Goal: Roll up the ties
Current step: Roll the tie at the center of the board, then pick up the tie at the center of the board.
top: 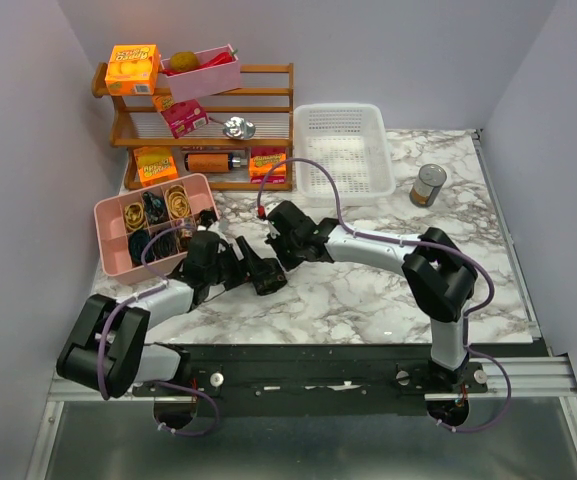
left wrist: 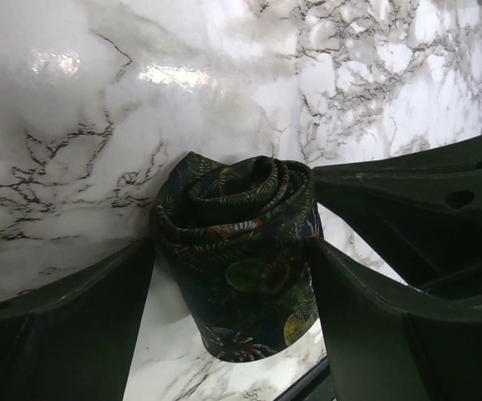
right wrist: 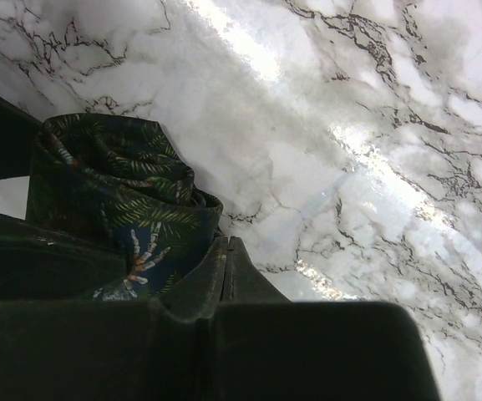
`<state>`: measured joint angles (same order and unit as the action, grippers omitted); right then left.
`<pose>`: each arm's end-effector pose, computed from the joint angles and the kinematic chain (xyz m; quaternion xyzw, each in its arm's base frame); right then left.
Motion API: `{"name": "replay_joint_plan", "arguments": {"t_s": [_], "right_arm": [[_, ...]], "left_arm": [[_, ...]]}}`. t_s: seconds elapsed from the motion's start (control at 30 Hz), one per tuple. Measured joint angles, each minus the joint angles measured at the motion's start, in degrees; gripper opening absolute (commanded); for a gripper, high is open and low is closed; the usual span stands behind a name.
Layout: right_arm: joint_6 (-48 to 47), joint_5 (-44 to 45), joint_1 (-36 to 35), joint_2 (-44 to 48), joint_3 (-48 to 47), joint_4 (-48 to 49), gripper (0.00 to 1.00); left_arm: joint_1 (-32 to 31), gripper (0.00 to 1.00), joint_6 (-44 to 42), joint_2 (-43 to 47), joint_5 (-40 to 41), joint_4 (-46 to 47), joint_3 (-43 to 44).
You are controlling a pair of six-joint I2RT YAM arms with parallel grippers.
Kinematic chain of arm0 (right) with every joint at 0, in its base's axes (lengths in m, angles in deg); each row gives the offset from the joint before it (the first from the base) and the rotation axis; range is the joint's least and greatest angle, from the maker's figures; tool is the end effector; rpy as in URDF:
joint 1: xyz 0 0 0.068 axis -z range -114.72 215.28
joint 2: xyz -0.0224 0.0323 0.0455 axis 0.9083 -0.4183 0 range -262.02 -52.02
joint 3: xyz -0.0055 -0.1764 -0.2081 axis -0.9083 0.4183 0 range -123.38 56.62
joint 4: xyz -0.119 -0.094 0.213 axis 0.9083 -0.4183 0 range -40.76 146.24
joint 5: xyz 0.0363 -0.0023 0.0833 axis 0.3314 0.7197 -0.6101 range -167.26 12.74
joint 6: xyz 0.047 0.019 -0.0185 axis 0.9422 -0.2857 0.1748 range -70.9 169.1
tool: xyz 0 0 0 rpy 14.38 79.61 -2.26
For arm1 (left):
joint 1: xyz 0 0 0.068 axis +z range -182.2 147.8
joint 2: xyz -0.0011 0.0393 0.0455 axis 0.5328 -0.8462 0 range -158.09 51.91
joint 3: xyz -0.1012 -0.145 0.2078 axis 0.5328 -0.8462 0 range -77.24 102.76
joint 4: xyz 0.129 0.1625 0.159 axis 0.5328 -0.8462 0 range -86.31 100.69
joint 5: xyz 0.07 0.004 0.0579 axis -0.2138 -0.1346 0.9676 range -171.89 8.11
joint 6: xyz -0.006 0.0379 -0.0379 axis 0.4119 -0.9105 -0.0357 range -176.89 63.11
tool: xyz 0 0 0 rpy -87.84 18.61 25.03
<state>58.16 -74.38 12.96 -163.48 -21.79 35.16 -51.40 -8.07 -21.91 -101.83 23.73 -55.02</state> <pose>0.2575 0.3303 0.1870 -0.3434 0.8870 0.1366 0.2769 0.2128 -0.0871 0.1454 -0.1541 0.8771 -0.3684 0.2670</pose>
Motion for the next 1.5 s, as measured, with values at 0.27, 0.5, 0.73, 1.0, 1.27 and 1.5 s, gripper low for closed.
{"name": "replay_joint_plan", "arguments": {"t_s": [0.27,0.5,0.73,1.0,1.27,1.5], "right_arm": [[0.59,-0.09,-0.02,0.0,0.02,0.02,0.01],[1.38,-0.48,-0.02,1.42,0.33,-0.02,0.01],[1.46,-2.1,0.0,6.62,0.76,0.0,0.01],[1.86,-7.45,-0.02,6.93,2.29,0.39,0.01],[2.97,-9.81,-0.02,4.2,3.06,0.55,0.01],[3.43,-9.75,-0.02,2.78,3.06,0.7,0.01]], "left_arm": [[-0.33,0.81,3.85,-2.43,-1.29,9.51,-2.95],[-0.42,0.83,5.03,0.94,-0.13,9.88,-5.66],[-0.42,0.84,5.16,6.91,2.05,6.82,-8.55],[-0.42,0.84,6.91,5.09,2.1,13.7,-10.69],[-0.92,0.79,7.69,-1.46,0.9,23.74,-11.02],[-2.08,0.7,8.66,-7.3,0.13,31.63,-11.1]]}}
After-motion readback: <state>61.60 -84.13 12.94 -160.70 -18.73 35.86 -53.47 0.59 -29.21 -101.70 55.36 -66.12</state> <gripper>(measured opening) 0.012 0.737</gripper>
